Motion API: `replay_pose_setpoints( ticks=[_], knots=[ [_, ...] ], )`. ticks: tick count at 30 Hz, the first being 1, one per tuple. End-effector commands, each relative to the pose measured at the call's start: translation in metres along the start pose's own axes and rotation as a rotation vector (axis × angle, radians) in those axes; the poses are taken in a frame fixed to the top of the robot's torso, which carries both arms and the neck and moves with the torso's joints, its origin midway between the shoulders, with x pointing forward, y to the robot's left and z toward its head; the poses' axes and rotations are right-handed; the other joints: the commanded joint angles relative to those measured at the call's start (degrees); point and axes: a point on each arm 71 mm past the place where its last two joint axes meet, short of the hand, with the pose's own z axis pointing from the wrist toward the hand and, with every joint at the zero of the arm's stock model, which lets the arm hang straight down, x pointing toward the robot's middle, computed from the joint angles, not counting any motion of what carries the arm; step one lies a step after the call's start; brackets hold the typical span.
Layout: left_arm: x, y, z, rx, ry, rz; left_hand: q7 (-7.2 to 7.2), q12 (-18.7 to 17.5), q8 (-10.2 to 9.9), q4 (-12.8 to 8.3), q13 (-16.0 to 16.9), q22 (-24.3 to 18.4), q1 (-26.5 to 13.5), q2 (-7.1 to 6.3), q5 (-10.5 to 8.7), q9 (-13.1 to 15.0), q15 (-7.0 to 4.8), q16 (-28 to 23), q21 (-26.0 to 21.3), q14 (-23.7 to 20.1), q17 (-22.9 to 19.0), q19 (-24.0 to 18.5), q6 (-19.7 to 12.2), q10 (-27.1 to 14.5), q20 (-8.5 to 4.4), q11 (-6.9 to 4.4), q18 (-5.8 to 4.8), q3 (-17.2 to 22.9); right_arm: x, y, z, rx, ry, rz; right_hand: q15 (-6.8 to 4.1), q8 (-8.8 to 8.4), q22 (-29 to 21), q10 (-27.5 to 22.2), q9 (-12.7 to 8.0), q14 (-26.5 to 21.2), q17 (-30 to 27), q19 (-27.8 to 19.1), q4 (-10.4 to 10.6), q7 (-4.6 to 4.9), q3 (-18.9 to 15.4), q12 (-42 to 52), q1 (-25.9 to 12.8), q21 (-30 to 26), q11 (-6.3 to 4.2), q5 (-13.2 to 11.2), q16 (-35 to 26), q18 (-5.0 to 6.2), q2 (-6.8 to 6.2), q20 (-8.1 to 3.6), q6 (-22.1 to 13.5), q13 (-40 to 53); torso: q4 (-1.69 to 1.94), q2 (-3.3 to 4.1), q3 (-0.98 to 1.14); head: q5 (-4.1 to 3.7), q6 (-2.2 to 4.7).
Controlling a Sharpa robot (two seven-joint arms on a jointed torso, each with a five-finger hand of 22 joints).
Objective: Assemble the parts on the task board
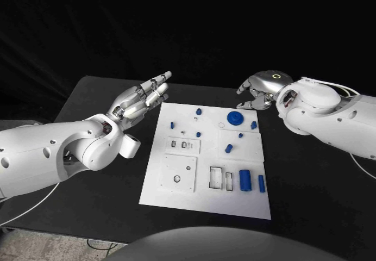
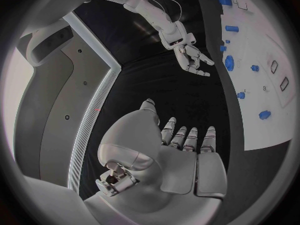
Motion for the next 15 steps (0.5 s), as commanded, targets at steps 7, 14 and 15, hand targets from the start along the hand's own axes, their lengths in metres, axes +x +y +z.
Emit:
replay_pose_setpoints(
  ticks=[7, 14, 15],
  knots=[
    [0.001, 0.001, 0.001, 0.008, 0.017, -0.011, 0.2, 0.0, 0.32, -0.09, 0.08, -0.07, 0.61, -0.19, 0.23, 0.04, 0.32, -0.21, -0.18, -0.06, -0.09, 0.12, -0.16, -0.06, 0.41, 0.48, 0.5, 0.29, 0.011, -0.006, -0.005, 0.027, 0.045, -0.004, -0.79, -0.34, 7.6, 9.82, -0.59, 6.27, 15.11, 3.17, 1.18, -0.63, 0.04, 8.35, -1.14, 7.78, -0.65, 0.06, 7.86, -1.58, -0.44, -0.64, -0.24, 15.22, -0.09, -0.05, -0.06, -0.75, 0.01],
    [0.001, 0.002, 0.002, 0.006, 0.018, -0.012, 0.19, 0.0, 0.32, -0.1, 0.08, -0.07, 0.65, -0.19, 0.26, 0.03, 0.35, -0.21, -0.18, -0.06, -0.09, 0.12, -0.19, -0.05, 0.42, 0.52, 0.49, 0.31, 0.018, -0.005, -0.005, 0.025, 0.063, 0.01, -1.54, -0.16, 10.75, 9.82, -0.54, 6.27, 15.11, 4.97, 1.98, -1.34, 0.42, 8.35, -1.54, 11.23, -1.2, 0.35, 7.86, -2.3, -0.88, -1.29, 0.62, 15.22, -0.03, -0.08, -0.07, -1.25, 0.01],
    [0.001, 0.002, 0.002, 0.006, 0.019, -0.012, 0.19, 0.0, 0.31, -0.1, 0.08, -0.07, 0.66, -0.19, 0.26, 0.03, 0.35, -0.21, -0.18, -0.06, -0.09, 0.12, -0.19, -0.05, 0.42, 0.54, 0.49, 0.31, 0.019, -0.005, -0.005, 0.025, 0.064, 0.013, -1.64, -0.17, 11.12, 9.82, -0.52, 6.27, 15.11, 5.15, 2.06, -1.38, 0.51, 8.35, -1.54, 11.62, -1.24, 0.42, 7.86, -2.39, -0.94, -1.4, 0.69, 15.22, -0.02, -0.09, -0.07, -1.31, 0.01]
  ],
)
